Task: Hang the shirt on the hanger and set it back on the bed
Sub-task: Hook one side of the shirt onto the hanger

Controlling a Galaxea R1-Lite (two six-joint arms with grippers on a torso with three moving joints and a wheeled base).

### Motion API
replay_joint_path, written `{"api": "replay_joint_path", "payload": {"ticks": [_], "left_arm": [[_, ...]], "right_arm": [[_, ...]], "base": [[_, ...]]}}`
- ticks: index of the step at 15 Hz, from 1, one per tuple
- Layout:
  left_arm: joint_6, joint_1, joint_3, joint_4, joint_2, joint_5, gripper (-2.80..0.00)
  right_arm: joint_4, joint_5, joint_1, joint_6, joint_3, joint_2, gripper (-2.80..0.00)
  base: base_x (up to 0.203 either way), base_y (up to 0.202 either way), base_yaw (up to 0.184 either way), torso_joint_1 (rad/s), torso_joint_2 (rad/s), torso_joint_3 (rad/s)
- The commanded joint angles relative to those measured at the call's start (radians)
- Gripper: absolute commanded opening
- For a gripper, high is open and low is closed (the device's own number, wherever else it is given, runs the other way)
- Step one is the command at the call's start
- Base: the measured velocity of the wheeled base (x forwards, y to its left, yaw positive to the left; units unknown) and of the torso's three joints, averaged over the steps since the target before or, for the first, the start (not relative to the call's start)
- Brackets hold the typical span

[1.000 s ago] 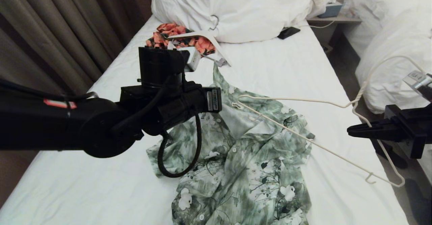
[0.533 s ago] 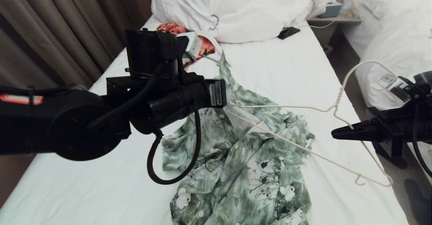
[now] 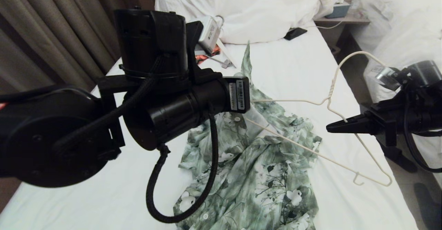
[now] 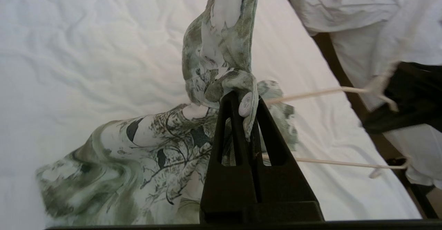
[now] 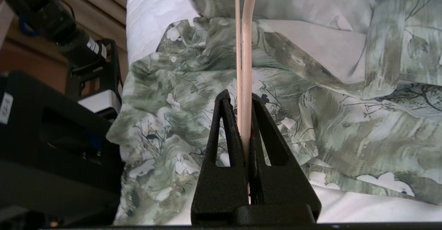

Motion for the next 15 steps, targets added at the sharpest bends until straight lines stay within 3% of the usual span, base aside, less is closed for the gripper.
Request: {"api": "replay_joint_path", "payload": {"ticks": [1,5,8,15], "left_arm": [[-0.002,-0.039,0.000,-0.003,-0.002,0.014,-2.80],[-0.005,-0.103,-0.029,-0.008,0.032,0.033,-2.80],[-0.013,-0.135,-0.048,-0.014,0.085,0.032,-2.80],[-0.008,-0.185,-0.222,0.023,0.162,0.033,-2.80]], "right_arm": [[0.003,-0.007,0.011,0.021,-0.017,0.006,-2.80],[0.003,-0.061,0.030,0.155,-0.020,-0.023,-2.80],[0.002,-0.061,0.034,0.159,-0.015,-0.048,-2.80],[-0.002,-0.061,0.096,0.127,-0.002,-0.091,-2.80]], "base": [[0.000,0.000,0.000,0.000,0.00,0.000],[0.000,0.000,0.000,0.000,0.00,0.000],[0.000,0.000,0.000,0.000,0.00,0.000],[0.000,0.000,0.000,0.000,0.00,0.000]]}}
